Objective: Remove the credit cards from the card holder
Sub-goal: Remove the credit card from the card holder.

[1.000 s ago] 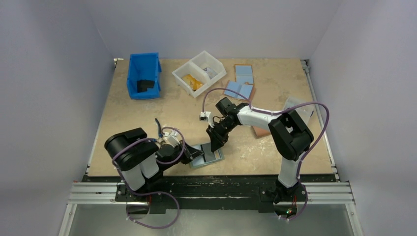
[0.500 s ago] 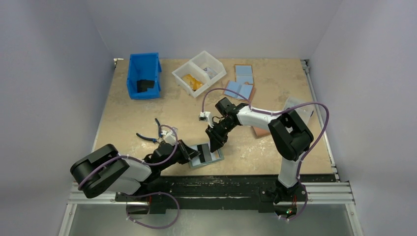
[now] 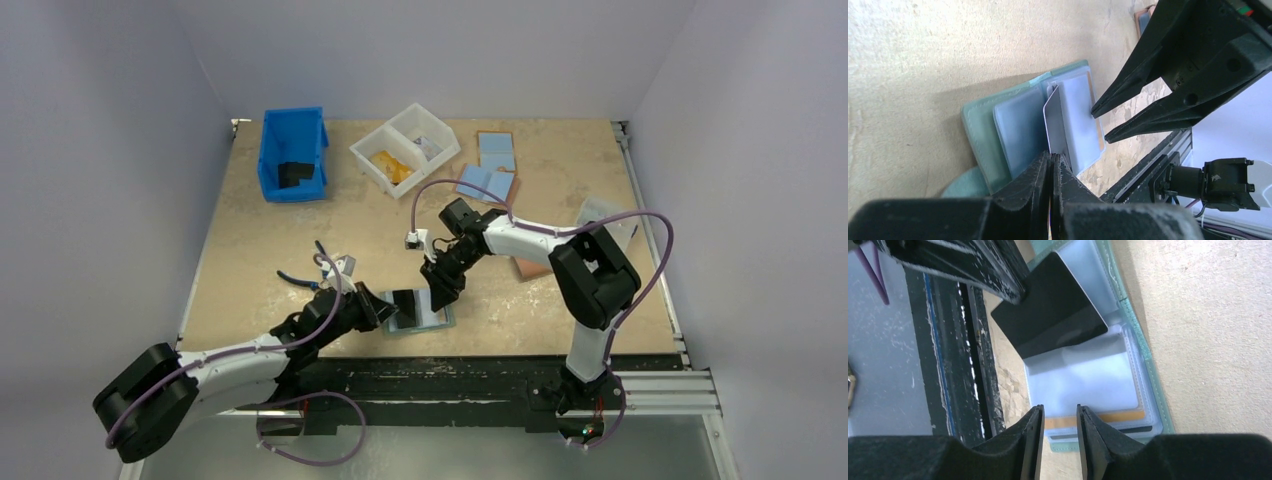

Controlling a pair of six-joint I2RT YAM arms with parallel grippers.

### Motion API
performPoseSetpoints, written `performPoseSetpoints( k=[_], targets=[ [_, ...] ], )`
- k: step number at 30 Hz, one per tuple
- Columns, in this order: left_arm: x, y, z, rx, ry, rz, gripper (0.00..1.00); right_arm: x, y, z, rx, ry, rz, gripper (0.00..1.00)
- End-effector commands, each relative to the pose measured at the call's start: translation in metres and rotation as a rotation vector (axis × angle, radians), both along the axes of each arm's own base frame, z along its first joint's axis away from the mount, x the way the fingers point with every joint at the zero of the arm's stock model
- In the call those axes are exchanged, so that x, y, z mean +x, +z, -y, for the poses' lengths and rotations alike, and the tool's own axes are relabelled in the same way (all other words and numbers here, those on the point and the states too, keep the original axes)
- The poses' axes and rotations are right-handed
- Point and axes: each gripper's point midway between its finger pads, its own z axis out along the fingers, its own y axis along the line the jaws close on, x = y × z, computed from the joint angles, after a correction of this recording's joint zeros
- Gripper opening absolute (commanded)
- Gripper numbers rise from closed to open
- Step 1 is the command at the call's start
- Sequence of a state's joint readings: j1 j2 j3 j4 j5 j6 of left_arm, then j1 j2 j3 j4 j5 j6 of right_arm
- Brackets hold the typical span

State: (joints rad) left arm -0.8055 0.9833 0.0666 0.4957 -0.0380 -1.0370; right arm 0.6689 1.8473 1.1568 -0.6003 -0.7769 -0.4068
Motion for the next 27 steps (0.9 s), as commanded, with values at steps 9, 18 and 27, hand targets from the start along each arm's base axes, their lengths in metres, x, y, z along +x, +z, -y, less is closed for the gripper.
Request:
performPoseSetpoints(
  k=[9,18,27],
  targets=[
    [0.002,0.013,-0.005,0.052,-0.031,0.084,0.00,-0.006,0.048,0.012,0.133,0.161,0.137,0.38],
    [0.000,0.033,0.004,-0.001,-0.074,0.146,0.00,-0.015,0.066,0.013,0.213,0.214,0.165,0.39],
    [-0.006,0.057,0.019,-0.078,-0.154,0.192,0.00,-0.024,0.082,0.011,0.313,0.261,0.228,0.40]
  ],
)
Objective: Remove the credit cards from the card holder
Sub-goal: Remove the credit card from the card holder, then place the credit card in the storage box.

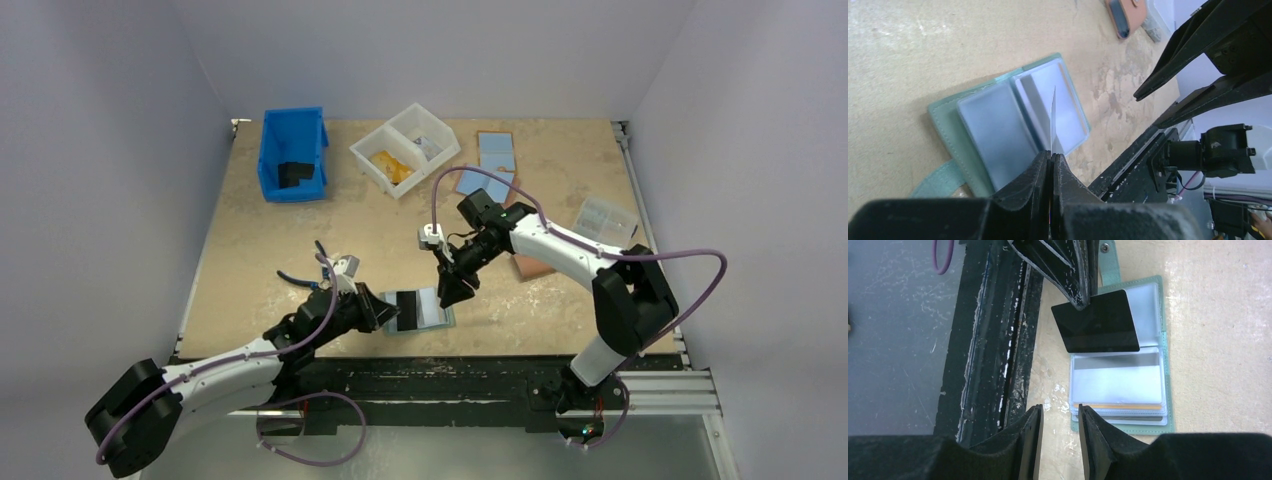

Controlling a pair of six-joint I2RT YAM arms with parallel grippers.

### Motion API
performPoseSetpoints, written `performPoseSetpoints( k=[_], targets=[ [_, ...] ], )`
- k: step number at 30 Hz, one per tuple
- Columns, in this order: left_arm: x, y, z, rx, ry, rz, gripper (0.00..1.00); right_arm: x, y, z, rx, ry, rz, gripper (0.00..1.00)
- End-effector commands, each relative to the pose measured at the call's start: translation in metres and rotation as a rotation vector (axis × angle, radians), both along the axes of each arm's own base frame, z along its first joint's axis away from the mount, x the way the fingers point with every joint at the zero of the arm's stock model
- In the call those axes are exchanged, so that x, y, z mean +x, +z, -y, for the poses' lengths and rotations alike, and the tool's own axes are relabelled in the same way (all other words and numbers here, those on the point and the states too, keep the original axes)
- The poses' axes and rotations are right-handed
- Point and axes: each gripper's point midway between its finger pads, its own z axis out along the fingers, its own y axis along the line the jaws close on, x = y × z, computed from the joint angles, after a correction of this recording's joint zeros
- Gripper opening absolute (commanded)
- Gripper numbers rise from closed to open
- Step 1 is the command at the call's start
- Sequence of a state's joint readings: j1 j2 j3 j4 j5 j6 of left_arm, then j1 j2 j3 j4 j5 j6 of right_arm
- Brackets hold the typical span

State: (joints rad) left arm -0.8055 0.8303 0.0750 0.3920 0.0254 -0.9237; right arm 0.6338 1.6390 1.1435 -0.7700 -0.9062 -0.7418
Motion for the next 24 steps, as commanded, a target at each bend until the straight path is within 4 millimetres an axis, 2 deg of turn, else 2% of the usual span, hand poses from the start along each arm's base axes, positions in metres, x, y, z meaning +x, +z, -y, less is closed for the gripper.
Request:
performPoseSetpoints(
  k=[1,9,18,24],
  targets=[
    [0.003,0.041,0.019,-0.105,-0.068,0.090,0.00,-0.008,0.019,-0.004,0.104,0.055,0.052,0.40],
    [0.000,0.058,0.033,-0.139,-0.144,0.116,0.00,0.001,0.025,0.000,0.084,0.040,0.091,0.46],
    [-0.004,0.064,0.052,-0.139,-0.234,0.125,0.00,0.011,0.035,0.007,0.086,0.008,0.094,0.50],
    [-0.006,0.070,0.067,-0.144,-0.295,0.135,0.00,0.013,0.031,0.008,0.078,0.002,0.078,0.51]
  ],
)
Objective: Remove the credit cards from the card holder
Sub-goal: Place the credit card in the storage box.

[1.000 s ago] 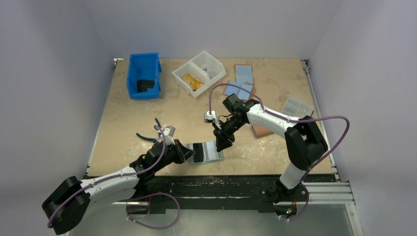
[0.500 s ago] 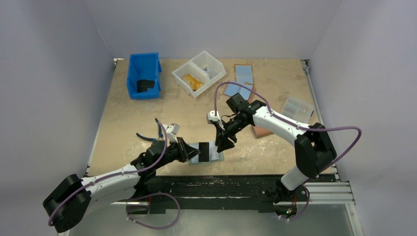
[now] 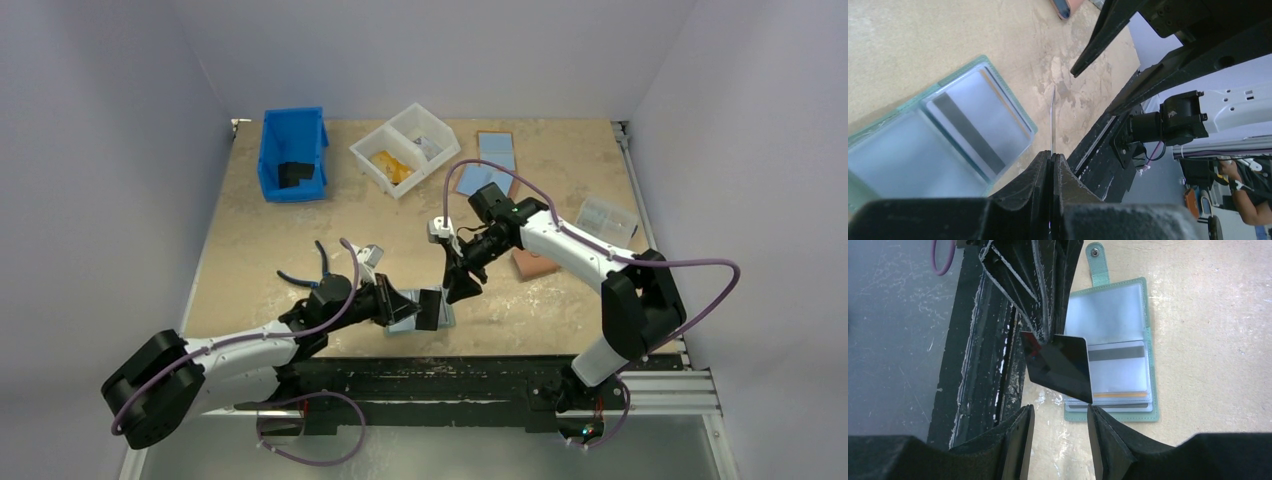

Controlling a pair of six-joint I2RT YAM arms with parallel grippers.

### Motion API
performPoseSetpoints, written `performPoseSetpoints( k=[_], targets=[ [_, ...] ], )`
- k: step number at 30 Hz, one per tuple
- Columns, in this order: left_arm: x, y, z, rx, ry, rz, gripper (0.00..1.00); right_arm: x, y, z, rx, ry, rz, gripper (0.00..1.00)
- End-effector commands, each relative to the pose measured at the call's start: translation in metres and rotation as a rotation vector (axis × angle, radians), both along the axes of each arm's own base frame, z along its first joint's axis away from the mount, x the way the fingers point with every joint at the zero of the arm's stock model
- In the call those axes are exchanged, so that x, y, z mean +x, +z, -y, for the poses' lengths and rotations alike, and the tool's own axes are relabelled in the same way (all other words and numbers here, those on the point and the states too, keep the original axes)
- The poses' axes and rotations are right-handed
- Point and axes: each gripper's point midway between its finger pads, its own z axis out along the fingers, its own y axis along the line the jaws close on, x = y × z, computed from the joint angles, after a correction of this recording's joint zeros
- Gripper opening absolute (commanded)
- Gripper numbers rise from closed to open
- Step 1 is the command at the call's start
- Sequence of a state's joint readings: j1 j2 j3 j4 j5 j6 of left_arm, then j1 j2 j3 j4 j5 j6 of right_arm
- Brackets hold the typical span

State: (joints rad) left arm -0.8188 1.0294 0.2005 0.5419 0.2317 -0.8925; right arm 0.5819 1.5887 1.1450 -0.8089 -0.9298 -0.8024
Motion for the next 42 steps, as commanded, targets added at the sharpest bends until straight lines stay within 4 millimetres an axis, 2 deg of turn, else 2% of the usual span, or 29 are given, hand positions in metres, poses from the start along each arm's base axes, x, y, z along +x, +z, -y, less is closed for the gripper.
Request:
performPoseSetpoints(
  k=[1,9,13,19,22,27,28,35,40,42],
  targets=[
    [0.001,0.036,0.023,-0.070,-0.083,0.104,0.00,0.005,0.014,-0.004,0.030,0.008,0.030,0.51],
    [-0.003,0.033,0.038,-0.057,-0.131,0.101,0.00,0.009,0.009,-0.003,0.010,-0.017,0.024,0.52],
    [-0.002,0.036,0.042,-0.058,-0.141,0.110,0.00,0.005,0.002,-0.002,-0.010,-0.007,-0.013,0.51],
    [0.000,0.040,0.046,-0.054,-0.148,0.123,0.00,-0.010,-0.004,-0.004,-0.012,0.049,-0.110,0.43],
    [0.000,0.039,0.046,-0.051,-0.148,0.125,0.00,-0.016,-0.002,-0.005,0.003,0.076,-0.135,0.35],
    [0.001,0.041,0.046,-0.053,-0.147,0.136,0.00,-0.024,0.003,-0.004,0.021,0.118,-0.169,0.01],
    [0.001,0.042,0.045,-0.052,-0.144,0.139,0.00,-0.025,0.005,-0.003,0.026,0.128,-0.175,0.00],
    [0.004,0.046,0.033,-0.058,-0.077,0.156,0.00,-0.024,0.011,-0.002,0.039,0.146,-0.145,0.00],
    [0.009,0.045,0.022,-0.056,-0.009,0.151,0.18,-0.021,0.017,0.000,0.057,0.141,-0.108,0.00],
    [0.011,0.044,0.019,-0.060,0.013,0.148,0.21,-0.019,0.019,0.002,0.061,0.131,-0.095,0.00]
  ],
)
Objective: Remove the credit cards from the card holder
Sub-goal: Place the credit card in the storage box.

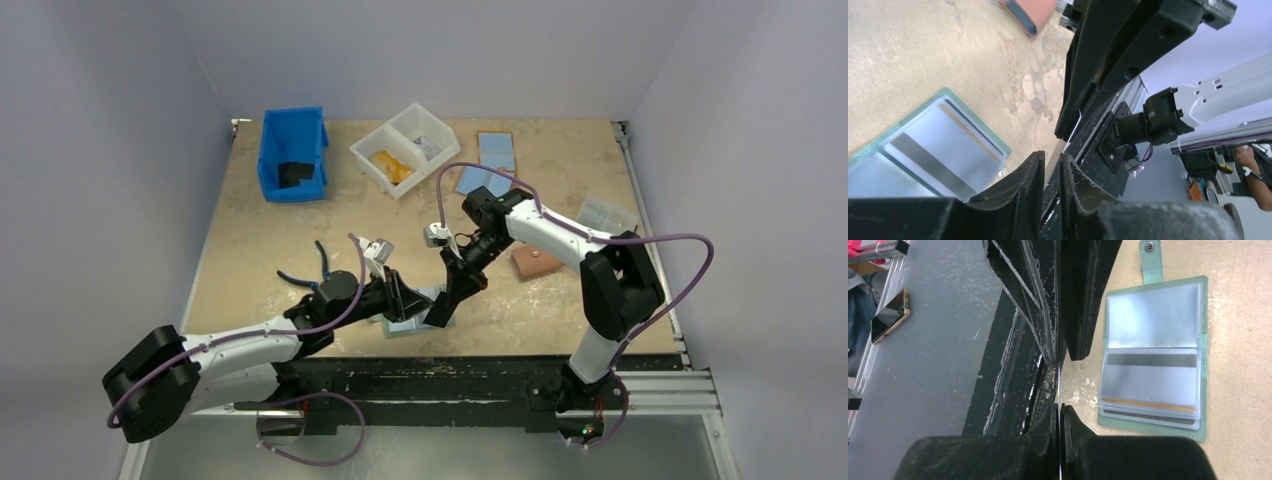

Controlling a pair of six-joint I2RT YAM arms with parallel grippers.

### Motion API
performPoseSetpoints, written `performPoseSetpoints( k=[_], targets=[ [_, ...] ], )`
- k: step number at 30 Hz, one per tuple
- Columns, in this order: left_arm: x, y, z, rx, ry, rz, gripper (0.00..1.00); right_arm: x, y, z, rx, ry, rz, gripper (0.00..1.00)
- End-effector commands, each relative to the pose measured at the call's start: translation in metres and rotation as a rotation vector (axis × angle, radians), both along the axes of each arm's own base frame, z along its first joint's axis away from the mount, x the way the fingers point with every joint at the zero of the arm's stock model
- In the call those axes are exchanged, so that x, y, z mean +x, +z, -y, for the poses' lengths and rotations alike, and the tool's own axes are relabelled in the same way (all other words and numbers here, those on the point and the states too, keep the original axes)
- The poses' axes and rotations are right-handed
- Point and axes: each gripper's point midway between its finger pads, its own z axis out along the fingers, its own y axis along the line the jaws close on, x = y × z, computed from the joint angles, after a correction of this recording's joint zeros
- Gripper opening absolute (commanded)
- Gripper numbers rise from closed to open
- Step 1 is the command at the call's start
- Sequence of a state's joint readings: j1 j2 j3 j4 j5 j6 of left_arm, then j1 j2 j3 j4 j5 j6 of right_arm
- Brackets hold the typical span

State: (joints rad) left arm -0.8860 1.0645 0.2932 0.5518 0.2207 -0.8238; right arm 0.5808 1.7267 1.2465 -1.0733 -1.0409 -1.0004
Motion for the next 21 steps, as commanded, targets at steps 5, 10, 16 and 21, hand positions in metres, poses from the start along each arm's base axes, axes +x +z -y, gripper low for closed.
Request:
performPoseSetpoints(
  k=[5,10,16,21],
  targets=[
    [0.020,0.011,-0.015,-0.036,0.155,0.022,0.36,0.010,0.023,0.004,0.058,-0.020,0.091,0.00],
    [0.027,0.012,-0.025,-0.029,0.222,0.020,0.46,0.016,0.025,0.007,0.057,-0.046,0.107,0.00],
    [0.030,0.011,-0.038,-0.041,0.302,-0.017,0.64,0.025,0.026,0.012,0.049,-0.087,0.133,0.00],
    [0.031,0.013,-0.043,-0.075,0.342,-0.057,0.79,0.030,0.028,0.015,0.045,-0.119,0.156,0.00]
  ],
)
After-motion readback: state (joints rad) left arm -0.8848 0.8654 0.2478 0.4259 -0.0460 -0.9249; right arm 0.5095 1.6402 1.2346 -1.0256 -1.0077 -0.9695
